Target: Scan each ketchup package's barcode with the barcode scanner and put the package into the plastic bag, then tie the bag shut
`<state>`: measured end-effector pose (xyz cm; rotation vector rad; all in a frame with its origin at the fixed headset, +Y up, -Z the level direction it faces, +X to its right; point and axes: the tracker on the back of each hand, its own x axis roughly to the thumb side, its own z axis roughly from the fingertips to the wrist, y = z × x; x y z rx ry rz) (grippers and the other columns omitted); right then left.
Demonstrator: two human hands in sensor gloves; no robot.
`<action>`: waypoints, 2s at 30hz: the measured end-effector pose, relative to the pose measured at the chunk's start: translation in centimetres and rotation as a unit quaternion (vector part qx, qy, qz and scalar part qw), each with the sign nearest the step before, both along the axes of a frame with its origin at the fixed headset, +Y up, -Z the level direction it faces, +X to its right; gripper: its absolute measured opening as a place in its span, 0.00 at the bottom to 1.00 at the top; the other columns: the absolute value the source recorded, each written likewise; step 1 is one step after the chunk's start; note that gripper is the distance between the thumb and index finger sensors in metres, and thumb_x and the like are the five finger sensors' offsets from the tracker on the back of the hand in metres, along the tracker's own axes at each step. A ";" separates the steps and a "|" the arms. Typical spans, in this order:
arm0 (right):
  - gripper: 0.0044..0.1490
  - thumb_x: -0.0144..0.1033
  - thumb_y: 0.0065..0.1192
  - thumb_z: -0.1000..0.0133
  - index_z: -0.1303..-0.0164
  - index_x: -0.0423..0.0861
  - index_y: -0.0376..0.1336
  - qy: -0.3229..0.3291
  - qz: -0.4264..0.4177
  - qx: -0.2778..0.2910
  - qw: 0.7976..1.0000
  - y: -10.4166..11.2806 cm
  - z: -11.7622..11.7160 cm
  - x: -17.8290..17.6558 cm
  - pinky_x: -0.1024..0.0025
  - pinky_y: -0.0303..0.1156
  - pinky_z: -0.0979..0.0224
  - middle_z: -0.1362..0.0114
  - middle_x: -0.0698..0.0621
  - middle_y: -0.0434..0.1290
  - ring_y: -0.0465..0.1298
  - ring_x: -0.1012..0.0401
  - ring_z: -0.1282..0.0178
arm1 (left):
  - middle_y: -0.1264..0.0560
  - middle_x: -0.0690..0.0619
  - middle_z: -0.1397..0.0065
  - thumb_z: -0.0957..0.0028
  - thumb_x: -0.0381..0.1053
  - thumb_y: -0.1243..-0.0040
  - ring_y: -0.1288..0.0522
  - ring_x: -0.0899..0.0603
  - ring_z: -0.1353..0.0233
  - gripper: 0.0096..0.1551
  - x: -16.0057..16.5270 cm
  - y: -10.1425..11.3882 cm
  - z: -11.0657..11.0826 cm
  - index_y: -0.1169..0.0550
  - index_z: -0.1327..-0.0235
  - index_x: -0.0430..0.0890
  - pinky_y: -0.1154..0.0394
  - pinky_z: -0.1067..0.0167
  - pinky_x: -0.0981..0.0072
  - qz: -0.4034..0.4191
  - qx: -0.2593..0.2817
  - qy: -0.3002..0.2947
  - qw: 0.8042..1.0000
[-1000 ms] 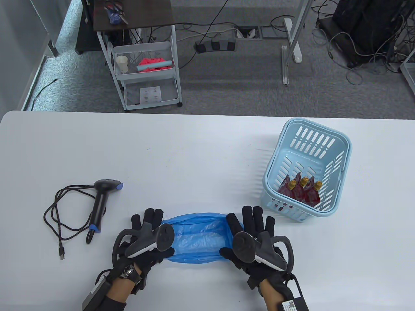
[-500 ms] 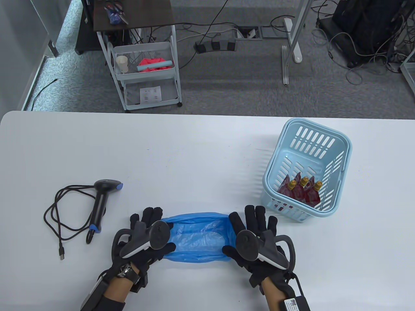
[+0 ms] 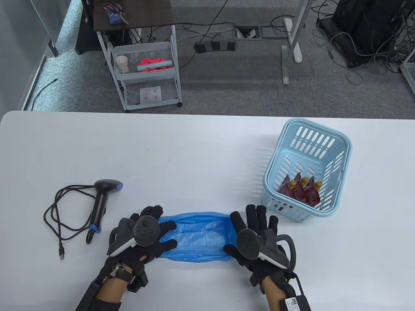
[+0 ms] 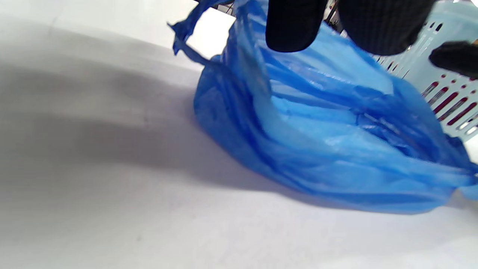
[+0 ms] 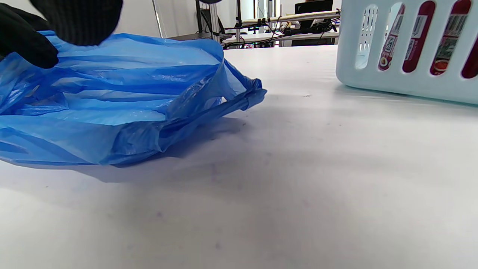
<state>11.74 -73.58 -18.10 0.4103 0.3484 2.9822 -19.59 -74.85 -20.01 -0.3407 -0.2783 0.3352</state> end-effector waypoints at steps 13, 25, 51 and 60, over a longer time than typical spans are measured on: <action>0.59 0.67 0.54 0.44 0.12 0.51 0.36 -0.003 -0.006 0.003 1.000 -0.1 -0.1 0.1 0.28 0.30 0.22 0.12 0.34 0.31 0.29 0.36 0.15 | 0.50 0.46 0.12 0.53 0.72 0.44 0.52 0.31 0.13 0.40 -1.2 2.6 0.1 0.28 0.25 0.60 0.53 0.22 0.28 0.073 0.024 0.007 0.997; 0.59 0.67 0.54 0.44 0.12 0.51 0.36 -0.005 -0.011 0.004 1.000 -0.1 0.0 -0.1 0.28 0.30 0.22 0.12 0.34 0.31 0.30 0.35 0.15 | 0.47 0.47 0.12 0.53 0.72 0.44 0.48 0.31 0.13 0.44 -7.0 5.6 -0.2 0.30 0.22 0.55 0.49 0.22 0.29 0.167 0.072 0.127 0.975; 0.58 0.65 0.55 0.44 0.12 0.50 0.37 -0.015 -0.042 -0.001 0.999 -0.3 -0.5 0.5 0.28 0.31 0.21 0.12 0.34 0.32 0.30 0.35 0.15 | 0.43 0.41 0.16 0.52 0.72 0.45 0.35 0.30 0.21 0.54 -16.1 1.4 -6.8 0.46 0.17 0.50 0.34 0.28 0.39 0.028 -0.078 0.376 0.923; 0.58 0.65 0.55 0.43 0.12 0.50 0.37 -0.017 -0.045 -0.006 0.999 -0.3 -0.6 0.6 0.28 0.31 0.21 0.12 0.34 0.32 0.30 0.36 0.15 | 0.40 0.43 0.19 0.52 0.70 0.43 0.31 0.32 0.24 0.55 -15.9 -0.1 -7.9 0.48 0.18 0.47 0.32 0.29 0.41 0.033 -0.101 0.406 0.908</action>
